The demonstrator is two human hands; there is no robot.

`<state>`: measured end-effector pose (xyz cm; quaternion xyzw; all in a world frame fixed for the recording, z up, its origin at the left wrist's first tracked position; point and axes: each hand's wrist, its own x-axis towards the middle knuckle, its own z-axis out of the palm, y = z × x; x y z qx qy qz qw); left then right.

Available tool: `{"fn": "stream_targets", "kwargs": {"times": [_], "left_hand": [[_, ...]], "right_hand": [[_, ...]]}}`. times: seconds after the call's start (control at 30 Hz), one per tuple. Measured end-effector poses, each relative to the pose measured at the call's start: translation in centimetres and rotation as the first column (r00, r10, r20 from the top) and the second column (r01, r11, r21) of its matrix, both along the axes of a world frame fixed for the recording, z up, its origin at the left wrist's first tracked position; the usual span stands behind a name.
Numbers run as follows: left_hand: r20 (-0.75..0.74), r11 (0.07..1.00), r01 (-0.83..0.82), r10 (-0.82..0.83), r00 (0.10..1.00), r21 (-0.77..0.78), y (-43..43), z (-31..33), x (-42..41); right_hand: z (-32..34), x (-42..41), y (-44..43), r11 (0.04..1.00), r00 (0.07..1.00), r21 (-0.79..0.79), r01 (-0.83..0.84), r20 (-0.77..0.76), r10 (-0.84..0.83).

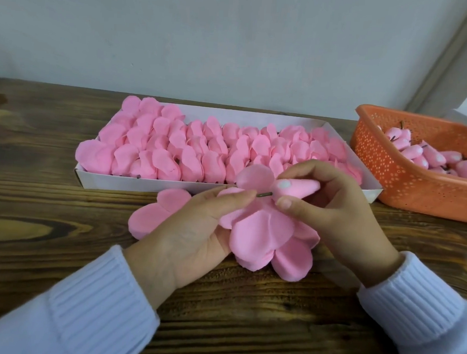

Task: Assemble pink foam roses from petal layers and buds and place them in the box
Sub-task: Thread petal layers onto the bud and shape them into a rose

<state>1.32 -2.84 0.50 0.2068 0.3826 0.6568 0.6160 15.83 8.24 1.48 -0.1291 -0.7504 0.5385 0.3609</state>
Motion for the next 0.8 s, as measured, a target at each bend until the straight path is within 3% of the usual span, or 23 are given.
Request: {"fn": "stream_targets", "kwargs": {"times": [0.2,0.33,0.47,0.6,0.8], "left_hand": [[0.007,0.995,-0.095,0.095,0.995,-0.019,0.1,-0.1,0.2],[0.027,0.987,-0.158,0.159,0.987,-0.015,0.1,0.1,0.2],[0.031,0.98,-0.197,0.197,0.98,-0.006,0.2,0.0,0.1],[-0.018,0.979,-0.205,0.206,0.978,0.022,0.1,0.2,0.4],[-0.045,0.981,-0.192,0.192,0.98,0.008,-0.1,0.1,0.4]], "right_hand": [[0.2,-0.1,-0.4,0.978,0.987,0.138,0.155,-0.066,-0.147],[0.4,0.2,-0.8,0.897,0.944,0.301,0.323,-0.169,-0.283],[0.3,0.0,-1.3,0.863,0.958,0.417,0.285,-0.106,-0.265],[0.0,-0.1,-1.5,0.896,0.978,0.399,0.195,-0.007,-0.21],[0.0,-0.1,-1.4,0.88,0.966,0.419,0.223,0.025,-0.257]]}}
